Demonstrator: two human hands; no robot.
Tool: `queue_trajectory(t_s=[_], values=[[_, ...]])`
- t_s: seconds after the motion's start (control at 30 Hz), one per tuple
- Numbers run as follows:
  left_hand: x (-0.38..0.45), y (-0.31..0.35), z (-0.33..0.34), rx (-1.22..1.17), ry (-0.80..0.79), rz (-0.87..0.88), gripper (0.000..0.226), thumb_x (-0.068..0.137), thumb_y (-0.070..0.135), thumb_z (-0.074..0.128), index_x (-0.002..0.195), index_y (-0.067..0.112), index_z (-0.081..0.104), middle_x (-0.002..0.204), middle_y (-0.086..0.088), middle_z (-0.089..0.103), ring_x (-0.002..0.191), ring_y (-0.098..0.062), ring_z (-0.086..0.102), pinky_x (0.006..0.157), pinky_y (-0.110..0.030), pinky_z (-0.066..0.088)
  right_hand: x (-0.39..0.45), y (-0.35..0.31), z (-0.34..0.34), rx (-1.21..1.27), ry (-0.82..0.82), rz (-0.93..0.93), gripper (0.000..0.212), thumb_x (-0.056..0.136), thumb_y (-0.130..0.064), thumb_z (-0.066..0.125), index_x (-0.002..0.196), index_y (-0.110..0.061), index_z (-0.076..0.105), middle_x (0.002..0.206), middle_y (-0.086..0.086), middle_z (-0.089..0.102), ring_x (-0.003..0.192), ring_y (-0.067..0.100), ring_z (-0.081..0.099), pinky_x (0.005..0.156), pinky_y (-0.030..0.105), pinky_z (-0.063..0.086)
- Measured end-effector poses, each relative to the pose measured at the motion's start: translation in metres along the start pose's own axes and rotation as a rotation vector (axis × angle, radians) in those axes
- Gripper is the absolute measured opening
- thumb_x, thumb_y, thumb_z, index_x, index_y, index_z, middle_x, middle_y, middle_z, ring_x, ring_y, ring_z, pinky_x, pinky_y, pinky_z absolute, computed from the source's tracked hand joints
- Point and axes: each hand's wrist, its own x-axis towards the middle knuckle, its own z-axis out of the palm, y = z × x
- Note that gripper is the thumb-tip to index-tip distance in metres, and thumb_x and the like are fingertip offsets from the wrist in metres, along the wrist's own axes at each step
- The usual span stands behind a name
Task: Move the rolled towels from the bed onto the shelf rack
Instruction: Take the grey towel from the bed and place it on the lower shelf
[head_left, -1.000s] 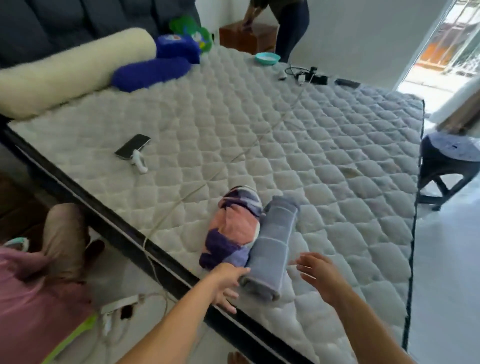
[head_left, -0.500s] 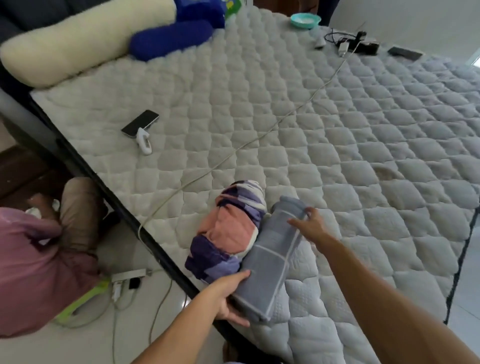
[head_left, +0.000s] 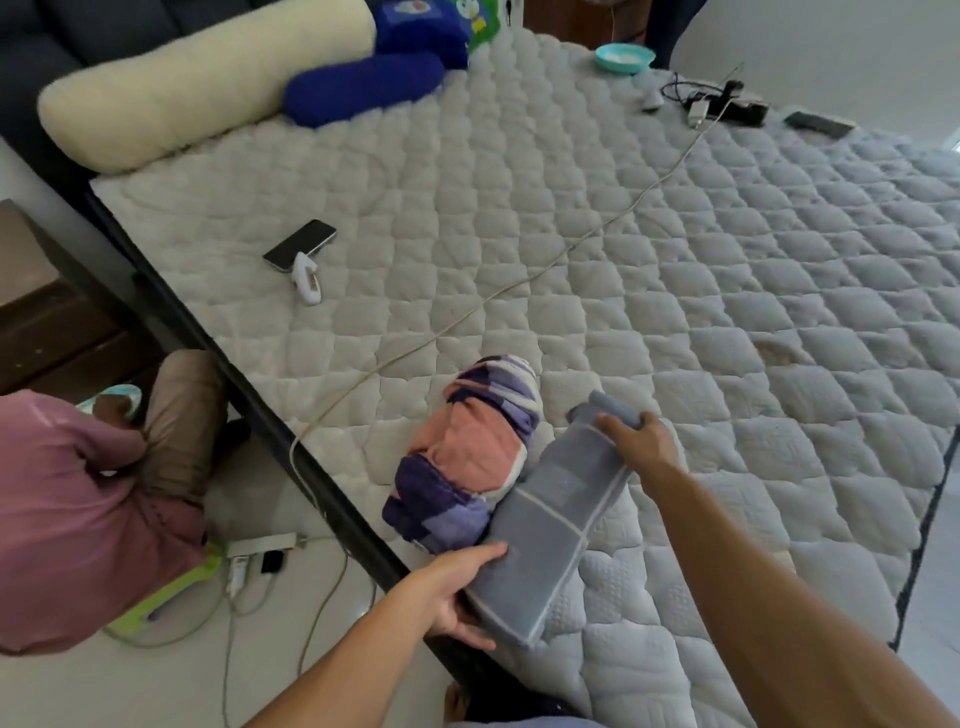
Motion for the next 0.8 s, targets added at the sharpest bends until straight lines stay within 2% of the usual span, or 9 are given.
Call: queue_trajectory(t_s=[0.13, 0.2, 0.33, 0.47, 0.53, 0.67, 0.8], values=[[-0.019, -0.022, -0.013, -0.003, -0.049, 0.091, 0.053, 0.08, 0.044, 0.071, 0.122, 0.017, 0.052, 0.118, -0.013, 0.059, 0.096, -0.032, 0.059, 0.078, -0.054, 0.052, -0.044, -0.005, 0.005, 0.079, 0.122, -0.087, 0.052, 0.079, -0.044, 0.065, 0.119, -0.012, 0.053, 0.118, 0.014, 0.059, 0.103, 0.03, 0.057, 0.089, 0.045, 0.051], [-0.032, -0.039, -0.022, -0.018, -0.073, 0.131, 0.051, 0.08, 0.046, 0.07, 0.119, 0.017, 0.054, 0.119, -0.013, 0.059, 0.097, -0.032, 0.06, 0.079, -0.053, 0.052, -0.071, -0.013, 0.013, 0.138, 0.179, -0.146, 0.051, 0.078, -0.043, 0.065, 0.117, -0.013, 0.053, 0.119, 0.014, 0.057, 0.104, 0.03, 0.056, 0.091, 0.047, 0.05], [-0.064, -0.075, -0.059, -0.089, -0.082, 0.191, 0.064, 0.079, 0.047, 0.071, 0.129, 0.015, 0.05, 0.12, -0.015, 0.057, 0.101, -0.034, 0.06, 0.077, -0.051, 0.054, -0.132, -0.046, 0.04, 0.127, 0.187, -0.299, 0.052, 0.081, -0.037, 0.064, 0.123, -0.009, 0.051, 0.12, 0.011, 0.05, 0.106, 0.026, 0.051, 0.094, 0.043, 0.046], [-0.106, -0.128, -0.111, -0.3, -0.017, 0.265, 0.063, 0.077, 0.044, 0.074, 0.125, 0.013, 0.049, 0.116, -0.014, 0.056, 0.117, -0.037, 0.056, 0.097, -0.056, 0.048, -0.203, -0.084, 0.086, 0.077, 0.048, -0.456, 0.056, 0.077, -0.043, 0.063, 0.122, -0.012, 0.052, 0.124, 0.01, 0.052, 0.11, 0.029, 0.054, 0.095, 0.047, 0.047], [-0.127, -0.161, -0.142, -0.432, 0.031, 0.314, 0.056, 0.08, 0.042, 0.072, 0.122, 0.012, 0.05, 0.108, -0.012, 0.056, 0.114, -0.036, 0.056, 0.102, -0.055, 0.045, -0.241, -0.098, 0.116, 0.03, -0.022, -0.523, 0.057, 0.074, -0.05, 0.06, 0.119, -0.016, 0.052, 0.122, 0.008, 0.055, 0.109, 0.029, 0.055, 0.092, 0.046, 0.048], [-0.162, -0.237, -0.217, -0.795, 0.155, 0.456, 0.046, 0.085, 0.042, 0.066, 0.118, 0.013, 0.054, 0.121, -0.011, 0.056, 0.108, -0.032, 0.055, 0.092, -0.055, 0.048, -0.328, -0.118, 0.194, 0.066, -0.294, -0.643, 0.041, 0.08, -0.04, 0.063, 0.109, -0.013, 0.054, 0.114, 0.011, 0.058, 0.1, 0.026, 0.056, 0.079, 0.034, 0.042], [-0.185, -0.32, -0.288, -1.153, 0.302, 0.556, 0.051, 0.088, 0.042, 0.061, 0.127, 0.01, 0.057, 0.128, -0.011, 0.063, 0.114, -0.033, 0.059, 0.074, -0.047, 0.054, -0.432, -0.133, 0.272, 0.005, -0.489, -0.883, 0.043, 0.083, -0.036, 0.066, 0.113, -0.007, 0.055, 0.105, 0.007, 0.058, 0.098, 0.024, 0.058, 0.076, 0.031, 0.04]])
